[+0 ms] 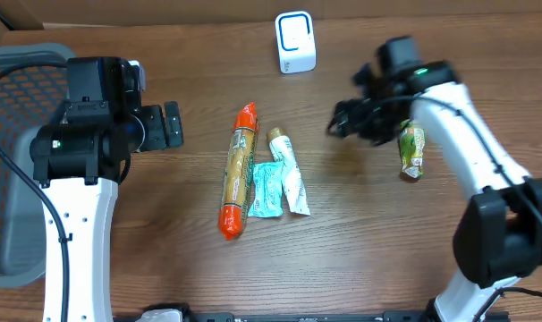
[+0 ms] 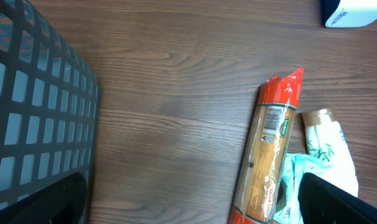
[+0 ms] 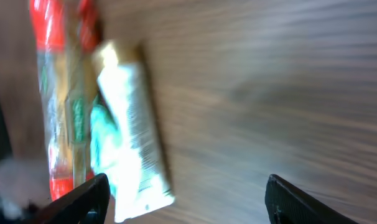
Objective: Scan the item barcode
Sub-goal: 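Reach the right gripper to the white tube and grasp it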
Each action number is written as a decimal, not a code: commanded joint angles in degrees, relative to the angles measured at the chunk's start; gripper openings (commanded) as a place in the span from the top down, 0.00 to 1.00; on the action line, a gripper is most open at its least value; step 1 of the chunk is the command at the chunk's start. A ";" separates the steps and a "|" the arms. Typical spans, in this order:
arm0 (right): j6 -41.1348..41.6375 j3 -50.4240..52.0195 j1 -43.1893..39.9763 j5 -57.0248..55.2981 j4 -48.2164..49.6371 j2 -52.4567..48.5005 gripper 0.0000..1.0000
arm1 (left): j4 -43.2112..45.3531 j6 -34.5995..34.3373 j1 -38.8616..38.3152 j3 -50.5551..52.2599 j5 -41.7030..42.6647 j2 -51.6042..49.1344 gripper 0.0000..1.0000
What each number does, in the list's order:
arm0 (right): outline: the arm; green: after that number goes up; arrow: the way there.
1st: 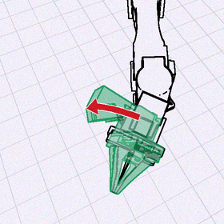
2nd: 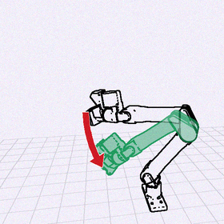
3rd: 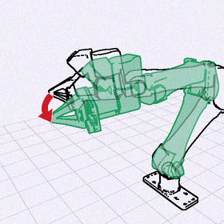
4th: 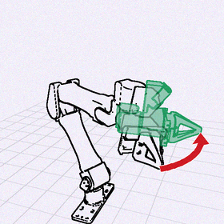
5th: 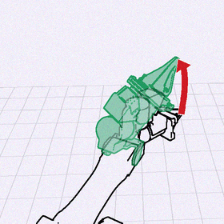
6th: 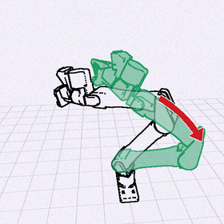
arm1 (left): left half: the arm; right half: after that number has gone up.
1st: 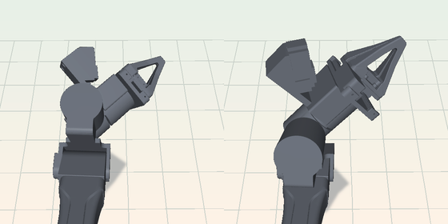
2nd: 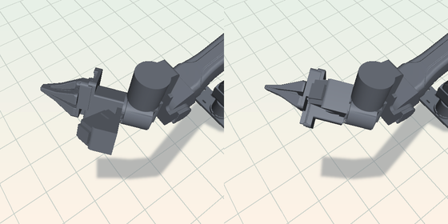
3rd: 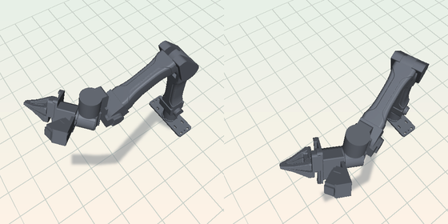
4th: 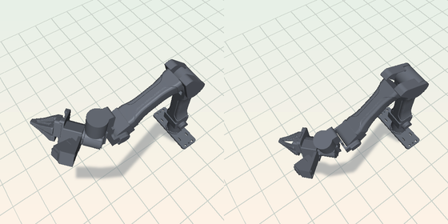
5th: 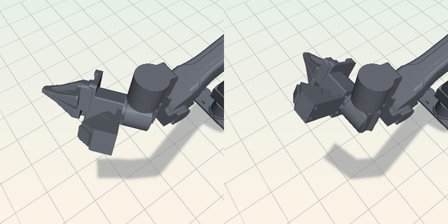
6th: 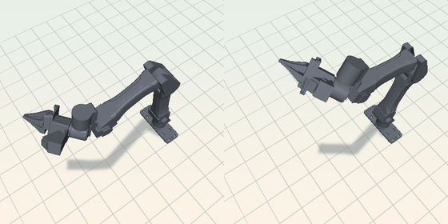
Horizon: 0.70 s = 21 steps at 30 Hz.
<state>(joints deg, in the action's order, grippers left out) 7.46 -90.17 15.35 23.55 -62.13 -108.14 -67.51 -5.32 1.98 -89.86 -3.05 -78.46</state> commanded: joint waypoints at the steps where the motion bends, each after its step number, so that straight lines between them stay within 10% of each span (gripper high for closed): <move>1: -0.17 4.09 8.63 -3.23 4.26 0.66 0.20 | 0.22 1.51 -0.13 -1.03 -0.35 -0.17 0.00; 8: -0.39 6.54 21.77 -22.16 7.54 0.66 0.18 | 0.22 1.51 -0.13 -1.03 -0.33 -0.17 0.01; 21: -3.39 7.04 27.71 -23.47 8.59 0.63 0.18 | 0.22 1.51 -0.13 -1.03 -0.33 -0.17 0.00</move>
<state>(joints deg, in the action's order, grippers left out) 4.78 -83.96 42.24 1.43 -53.63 -108.16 -67.51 -5.32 1.98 -89.86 -3.07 -78.46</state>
